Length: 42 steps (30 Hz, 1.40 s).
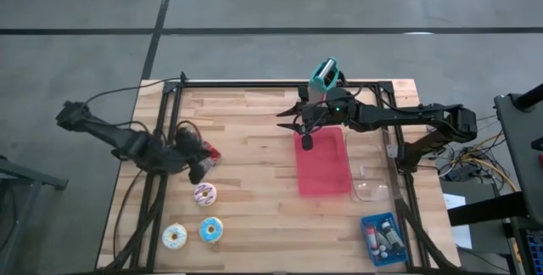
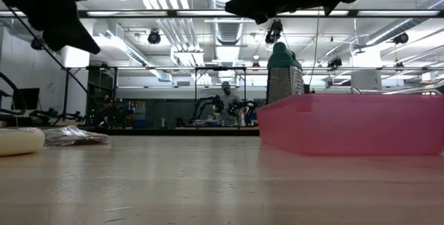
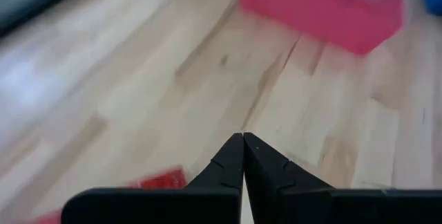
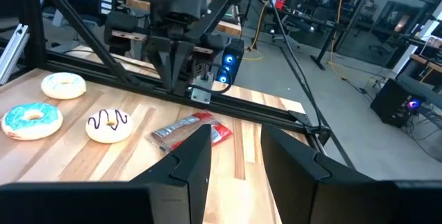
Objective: Pick & Place Food Item
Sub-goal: Put the popcorn bag into the pink bin
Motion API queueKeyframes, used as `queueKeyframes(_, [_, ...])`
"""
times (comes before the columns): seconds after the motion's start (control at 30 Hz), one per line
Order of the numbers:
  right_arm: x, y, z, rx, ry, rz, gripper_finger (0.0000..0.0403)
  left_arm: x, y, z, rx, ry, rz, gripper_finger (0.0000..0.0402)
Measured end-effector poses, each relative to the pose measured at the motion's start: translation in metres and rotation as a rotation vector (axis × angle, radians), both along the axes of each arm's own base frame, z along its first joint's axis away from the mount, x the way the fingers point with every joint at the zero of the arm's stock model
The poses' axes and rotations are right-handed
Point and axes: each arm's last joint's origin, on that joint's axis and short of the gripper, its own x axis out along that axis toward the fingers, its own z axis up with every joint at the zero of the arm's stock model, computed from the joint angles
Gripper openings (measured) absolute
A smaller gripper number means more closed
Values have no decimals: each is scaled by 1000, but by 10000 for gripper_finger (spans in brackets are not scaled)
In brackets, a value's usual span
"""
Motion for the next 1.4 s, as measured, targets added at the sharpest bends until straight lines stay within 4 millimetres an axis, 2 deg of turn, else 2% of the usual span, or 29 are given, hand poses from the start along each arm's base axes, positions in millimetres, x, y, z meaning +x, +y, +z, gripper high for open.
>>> queueKeyframes(0.2, [0, 0, 0, 0, 0, 0, 121, 24, 0, 7, -95, 63, 96, 12])
queueKeyframes(0.43, [0, 0, 0, 0, 1, 0, 121, 43, 14, -13, -124, 202, 286, 12])
queueKeyframes(0.53, [0, 0, 0, 0, 1, 0, 121, 46, 21, -22, -202, 264, 382, 12])
queueKeyframes(0.67, [0, 0, 0, 0, 1, 0, 121, 47, 26, -23, -273, 237, 526, 16])
queueKeyframes(0.87, [0, 0, 0, 0, 1, 0, 121, 38, 27, -23, -346, 207, 705, 69])
queueKeyframes(1.0, [0, 0, 0, 0, 1, 0, 121, 36, 26, -25, -434, 226, 773, 119])
queueKeyframes(1.17, [0, 0, 0, 0, 1, 0, 121, 34, 29, -28, -462, 235, 863, 181])
queueKeyframes(1.4, [0, 0, 0, 0, 1, 1, 121, 38, 33, -35, -506, 263, 975, 208])
